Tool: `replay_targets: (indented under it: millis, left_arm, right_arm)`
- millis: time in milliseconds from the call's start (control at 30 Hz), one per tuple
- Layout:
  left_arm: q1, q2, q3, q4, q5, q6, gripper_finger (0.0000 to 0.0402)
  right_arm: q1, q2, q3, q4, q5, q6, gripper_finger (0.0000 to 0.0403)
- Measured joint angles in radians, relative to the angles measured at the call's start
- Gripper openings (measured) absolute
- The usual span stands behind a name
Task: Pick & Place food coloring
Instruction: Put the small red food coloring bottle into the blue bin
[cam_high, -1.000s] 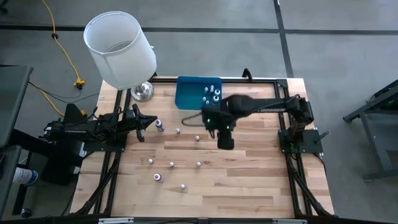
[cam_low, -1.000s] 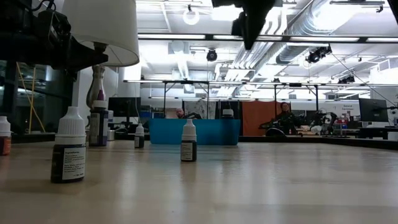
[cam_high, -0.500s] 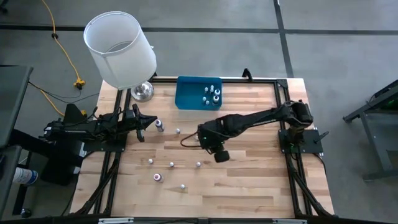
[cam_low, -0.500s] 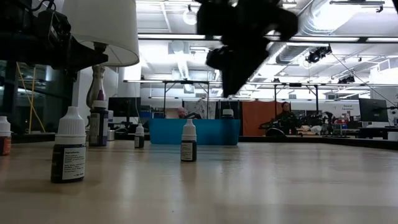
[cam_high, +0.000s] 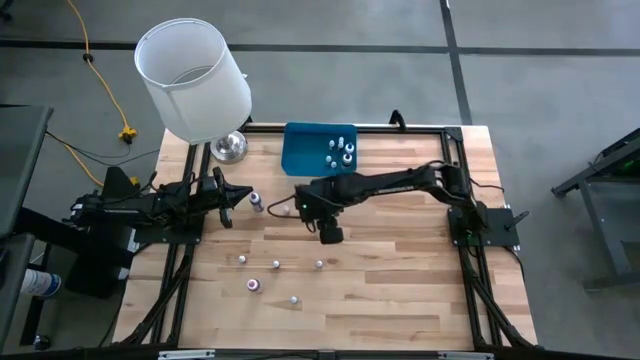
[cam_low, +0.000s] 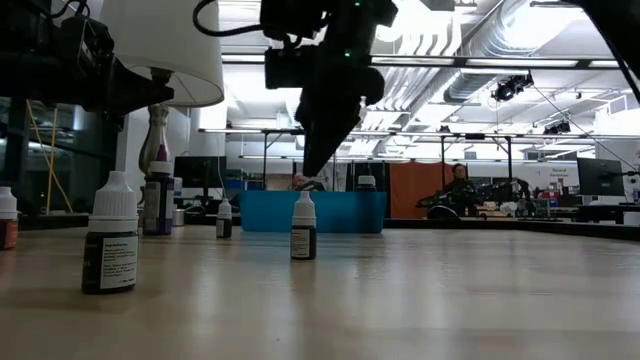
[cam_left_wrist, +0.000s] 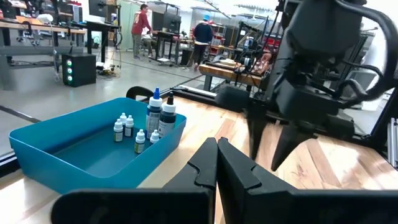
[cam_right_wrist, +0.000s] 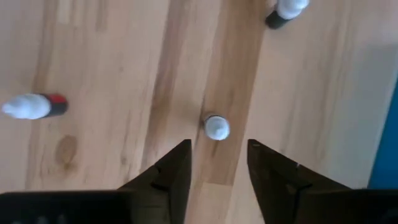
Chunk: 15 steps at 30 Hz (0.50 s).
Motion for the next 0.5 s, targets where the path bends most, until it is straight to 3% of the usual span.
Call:
replay_targets:
  millis: [300,500]
  left_arm:
    - [0.0,0.0,0.0,0.0,0.0,0.0,0.0]
    - [0.0,0.0,0.0,0.0,0.0,0.0,0.0]
  right_arm:
    - [-0.016,0.063,0.008,0.017,-0.027,0.004,0.0234]
    - [-0.017,0.095,0.008,0.06,-0.016,0.003,0.0247]
